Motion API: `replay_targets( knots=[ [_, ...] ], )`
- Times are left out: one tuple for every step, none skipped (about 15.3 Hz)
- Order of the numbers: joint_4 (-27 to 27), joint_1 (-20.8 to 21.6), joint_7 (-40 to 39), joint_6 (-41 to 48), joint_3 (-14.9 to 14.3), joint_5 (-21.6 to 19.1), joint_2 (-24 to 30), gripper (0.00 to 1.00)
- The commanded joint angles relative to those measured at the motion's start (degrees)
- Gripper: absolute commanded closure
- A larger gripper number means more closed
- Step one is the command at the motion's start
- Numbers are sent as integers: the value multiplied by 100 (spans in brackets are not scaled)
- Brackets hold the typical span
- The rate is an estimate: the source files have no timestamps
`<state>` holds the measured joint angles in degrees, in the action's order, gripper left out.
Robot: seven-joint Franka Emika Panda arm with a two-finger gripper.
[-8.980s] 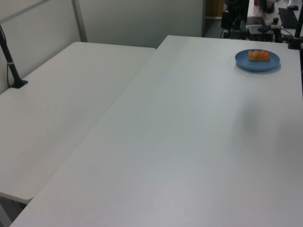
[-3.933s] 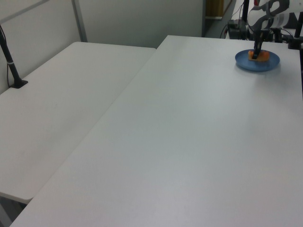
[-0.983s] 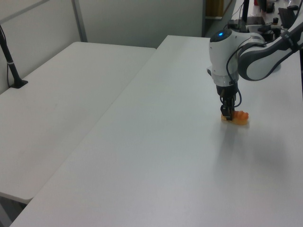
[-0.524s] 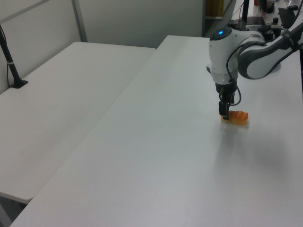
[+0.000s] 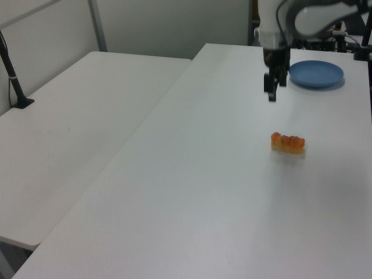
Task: Put the bread on the table
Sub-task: 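Raise the open gripper up away from the bread roll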
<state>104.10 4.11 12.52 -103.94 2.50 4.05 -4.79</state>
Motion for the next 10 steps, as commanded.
replay_targets(
  knots=[
    [-767, 2, -354, 681, -565, -212, 48, 0],
    [-891, 2, -477, 795, -706, -212, 48, 0],
    [-970, 2, -618, 901, -837, -212, 48, 0],
    [-988, 2, -723, 937, -926, -212, 48, 0],
    [-980, 2, -751, 928, -961, -203, 48, 0],
    [-980, 2, -777, 928, -1005, -212, 48, 0],
    [-980, 2, -777, 937, -1041, -212, 65, 0],
    [-980, 2, -777, 928, -1041, -212, 118, 0],
    [-954, 2, -777, 946, -1041, -186, 153, 0],
    [-953, 2, -777, 928, -1041, -168, 153, 0]
  ],
)
